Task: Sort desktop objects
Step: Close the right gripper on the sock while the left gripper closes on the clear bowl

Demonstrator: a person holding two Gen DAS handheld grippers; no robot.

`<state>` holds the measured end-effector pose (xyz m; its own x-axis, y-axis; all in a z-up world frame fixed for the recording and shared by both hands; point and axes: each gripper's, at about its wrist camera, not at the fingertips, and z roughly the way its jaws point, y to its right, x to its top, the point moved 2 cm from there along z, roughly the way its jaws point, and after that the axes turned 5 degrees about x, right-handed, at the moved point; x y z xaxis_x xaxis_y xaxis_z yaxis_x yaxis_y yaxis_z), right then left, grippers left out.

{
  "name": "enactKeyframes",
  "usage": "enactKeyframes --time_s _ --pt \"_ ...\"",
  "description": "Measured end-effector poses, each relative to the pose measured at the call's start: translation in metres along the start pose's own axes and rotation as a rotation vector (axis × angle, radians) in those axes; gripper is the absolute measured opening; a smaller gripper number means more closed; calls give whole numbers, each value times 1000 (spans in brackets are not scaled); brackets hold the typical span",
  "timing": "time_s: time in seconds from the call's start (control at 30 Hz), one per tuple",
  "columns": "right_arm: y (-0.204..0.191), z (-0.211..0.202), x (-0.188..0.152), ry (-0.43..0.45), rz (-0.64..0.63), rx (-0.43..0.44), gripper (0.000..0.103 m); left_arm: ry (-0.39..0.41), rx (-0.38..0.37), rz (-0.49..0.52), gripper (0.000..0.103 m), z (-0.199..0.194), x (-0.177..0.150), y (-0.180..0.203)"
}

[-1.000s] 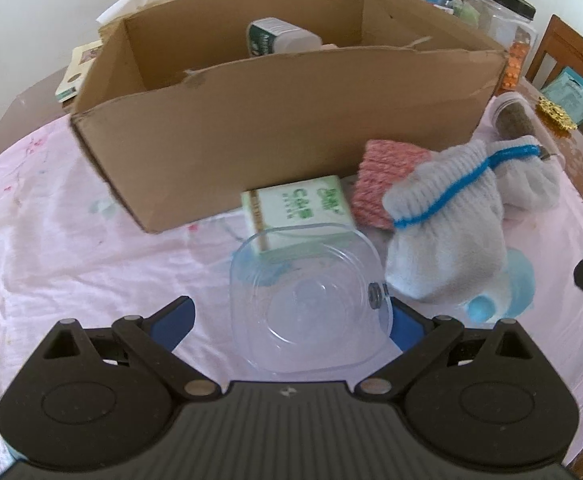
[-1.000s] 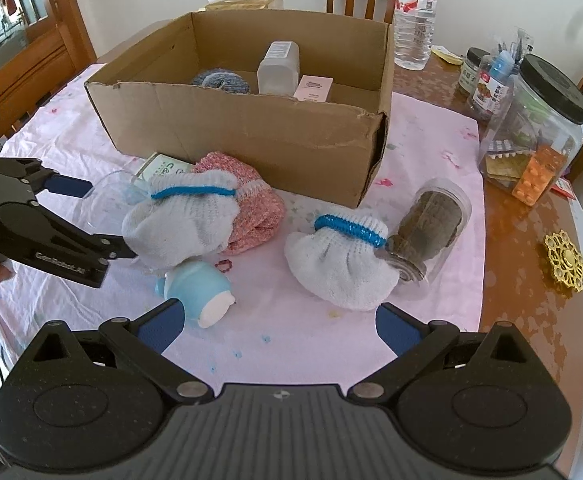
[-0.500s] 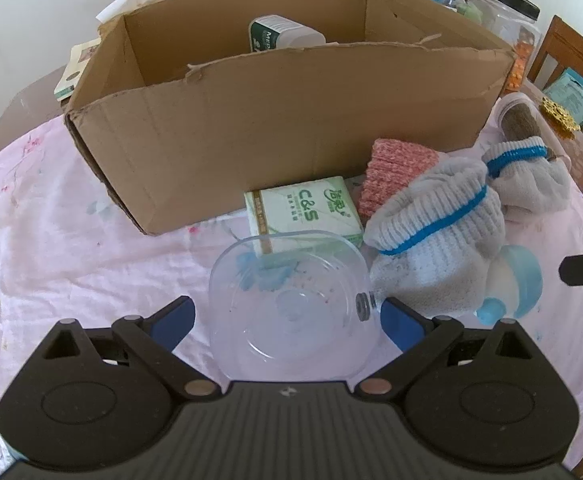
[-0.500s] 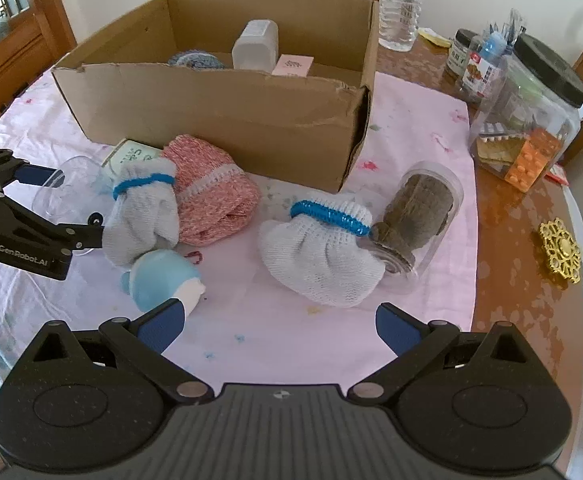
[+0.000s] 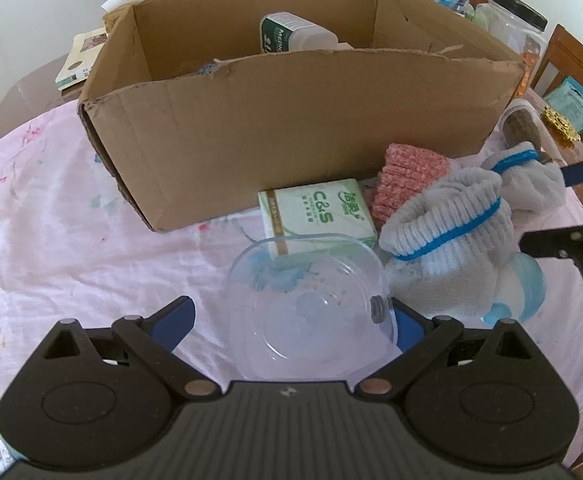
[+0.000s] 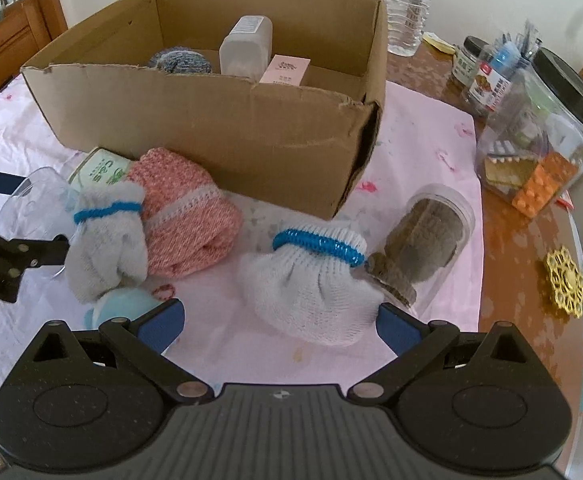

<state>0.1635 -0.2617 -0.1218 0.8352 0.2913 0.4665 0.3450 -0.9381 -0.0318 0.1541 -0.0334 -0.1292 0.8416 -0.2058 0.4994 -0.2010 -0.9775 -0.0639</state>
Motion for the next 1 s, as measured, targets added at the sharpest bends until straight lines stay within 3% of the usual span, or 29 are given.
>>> enactKeyframes --time_s 0.33,0.53,0.73,1.0 --pt "6 21 15 -15 -28 -15 103 14 -53 -14 96 -3 1 0" --pt "7 28 16 -27 -53 -22 103 17 -90 -13 85 -2 2 4" --pt "9 34 16 -36 -69 -27 102 29 -96 -16 81 -2 2 5" --pt "17 27 18 -34 -71 -25 85 25 -104 -22 78 -4 2 1"
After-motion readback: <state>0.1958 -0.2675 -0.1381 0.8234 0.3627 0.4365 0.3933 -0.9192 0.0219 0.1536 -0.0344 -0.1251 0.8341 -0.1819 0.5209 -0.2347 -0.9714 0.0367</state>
